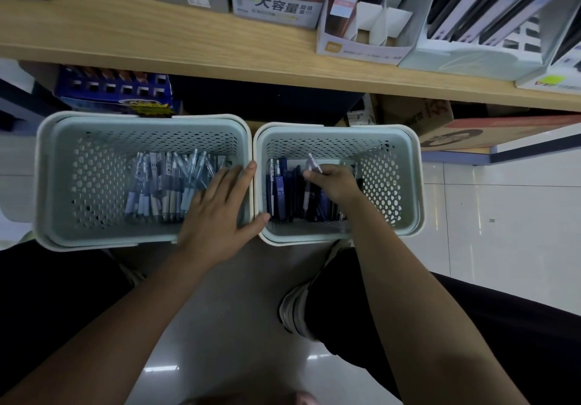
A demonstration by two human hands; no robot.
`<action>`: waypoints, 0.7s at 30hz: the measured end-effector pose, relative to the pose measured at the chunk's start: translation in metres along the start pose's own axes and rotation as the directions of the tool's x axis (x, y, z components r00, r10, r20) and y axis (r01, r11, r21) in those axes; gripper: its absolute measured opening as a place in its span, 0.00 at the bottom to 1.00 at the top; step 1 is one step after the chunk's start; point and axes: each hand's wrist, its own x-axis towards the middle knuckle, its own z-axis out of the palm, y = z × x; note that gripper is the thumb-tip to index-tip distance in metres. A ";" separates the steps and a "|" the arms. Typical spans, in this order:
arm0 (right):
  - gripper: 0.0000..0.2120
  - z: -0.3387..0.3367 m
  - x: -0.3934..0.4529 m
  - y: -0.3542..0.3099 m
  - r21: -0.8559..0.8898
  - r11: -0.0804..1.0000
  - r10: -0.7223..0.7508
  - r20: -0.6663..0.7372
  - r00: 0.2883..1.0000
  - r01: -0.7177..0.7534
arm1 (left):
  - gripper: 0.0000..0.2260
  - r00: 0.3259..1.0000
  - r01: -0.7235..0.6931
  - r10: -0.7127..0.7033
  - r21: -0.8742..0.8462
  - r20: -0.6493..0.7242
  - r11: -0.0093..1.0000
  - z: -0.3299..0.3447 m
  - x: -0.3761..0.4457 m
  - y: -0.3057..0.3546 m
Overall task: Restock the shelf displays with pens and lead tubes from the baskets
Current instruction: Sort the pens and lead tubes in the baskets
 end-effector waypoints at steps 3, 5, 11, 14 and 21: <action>0.11 -0.003 -0.006 -0.003 0.125 0.988 -0.080 -0.070 0.994 0.088 | 0.38 1.000 0.005 -0.005 0.002 0.010 1.000 -0.001 0.000 0.000; 0.11 0.000 -0.012 -0.010 0.132 0.982 -0.126 -0.069 0.990 0.134 | 0.39 1.000 0.006 -0.006 0.008 0.018 1.000 -0.002 0.000 0.001; 0.06 0.021 -0.021 -0.022 0.036 0.984 -0.178 0.110 0.978 0.175 | 0.39 1.000 0.009 -0.009 -0.006 0.027 1.000 -0.003 0.000 0.000; 0.10 0.033 -0.018 -0.022 0.180 0.978 -0.127 0.117 0.985 0.105 | 0.39 1.000 0.003 -0.003 -0.004 0.031 1.000 -0.004 0.001 -0.001; 0.11 0.068 -0.001 -0.018 0.188 0.982 -0.001 0.110 0.994 -0.020 | 0.39 0.998 -0.008 0.012 -0.057 0.066 0.998 -0.006 0.001 -0.006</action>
